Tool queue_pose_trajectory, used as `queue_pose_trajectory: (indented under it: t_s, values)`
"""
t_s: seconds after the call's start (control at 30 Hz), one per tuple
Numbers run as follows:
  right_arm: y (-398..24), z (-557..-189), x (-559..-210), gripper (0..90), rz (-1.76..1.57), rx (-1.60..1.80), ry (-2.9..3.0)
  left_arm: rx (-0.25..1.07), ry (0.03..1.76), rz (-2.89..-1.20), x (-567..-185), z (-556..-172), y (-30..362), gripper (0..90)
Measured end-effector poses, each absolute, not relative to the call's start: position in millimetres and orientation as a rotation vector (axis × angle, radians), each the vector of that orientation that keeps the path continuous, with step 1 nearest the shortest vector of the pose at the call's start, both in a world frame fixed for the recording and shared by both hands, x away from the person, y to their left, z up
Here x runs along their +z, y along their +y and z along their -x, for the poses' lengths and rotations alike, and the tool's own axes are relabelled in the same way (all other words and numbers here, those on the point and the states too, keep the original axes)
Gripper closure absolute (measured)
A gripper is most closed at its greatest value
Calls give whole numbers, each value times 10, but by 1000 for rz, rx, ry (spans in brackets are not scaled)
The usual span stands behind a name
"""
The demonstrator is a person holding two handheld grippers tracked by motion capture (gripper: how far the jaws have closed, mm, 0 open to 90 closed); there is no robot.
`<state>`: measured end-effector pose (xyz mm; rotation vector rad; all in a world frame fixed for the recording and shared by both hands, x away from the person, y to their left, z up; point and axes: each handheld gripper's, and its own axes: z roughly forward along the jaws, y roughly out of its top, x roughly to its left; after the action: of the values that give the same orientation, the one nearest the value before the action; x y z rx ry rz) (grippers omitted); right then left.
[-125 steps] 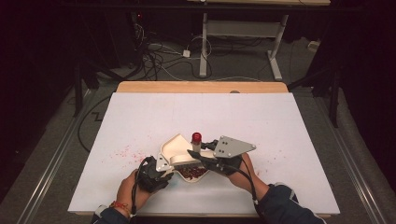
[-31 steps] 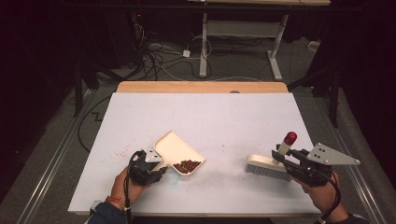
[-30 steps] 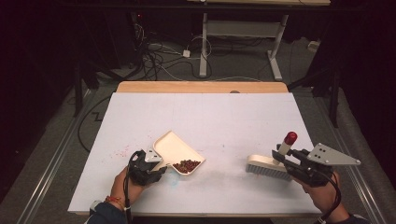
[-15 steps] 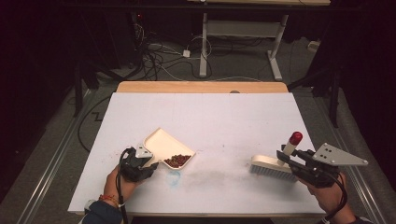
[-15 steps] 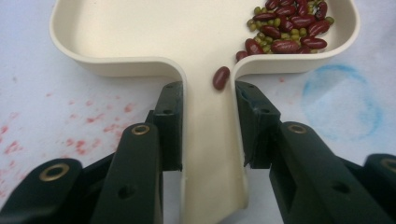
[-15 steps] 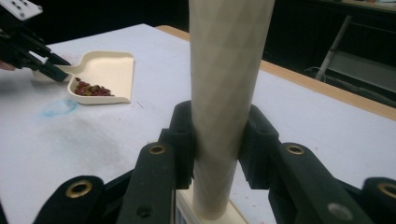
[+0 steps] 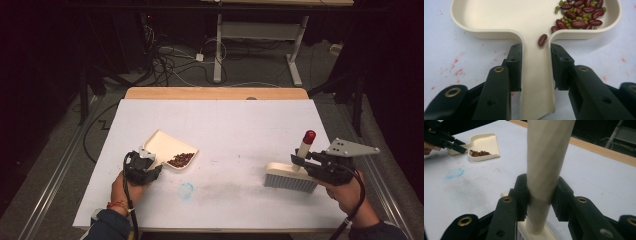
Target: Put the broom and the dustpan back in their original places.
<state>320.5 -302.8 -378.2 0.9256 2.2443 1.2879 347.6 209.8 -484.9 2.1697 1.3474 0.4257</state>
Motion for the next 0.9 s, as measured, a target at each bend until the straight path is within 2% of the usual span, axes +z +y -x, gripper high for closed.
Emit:
queue_pose_trajectory:
  t_s: [0.2,0.27,0.4,0.67,0.77,0.83,0.9]
  values:
    - [-2979,-3584,-3817,656,-1012,1244,2240,441,1383,-2130,-4872,-3542,2014,629]
    - [-2958,-3713,-3837,643,-1043,1215,2229,407,1375,-2123,-4872,-3526,1988,593]
    - [-2918,-3958,-3921,621,-1116,1153,2221,380,1330,-2141,-4855,-3434,1914,528]
    - [-2835,-4292,-4142,600,-1229,1044,2200,344,1213,-2153,-4809,-3230,1868,486]
    - [-2779,-4363,-4201,591,-1237,990,2192,360,1137,-2135,-4770,-3162,1886,454]
    - [-2757,-4403,-4239,591,-1245,979,2194,420,1069,-2151,-4720,-3108,1881,454]
    - [-2741,-4437,-4274,588,-1269,959,2183,495,1019,-2125,-4685,-3053,1894,409]
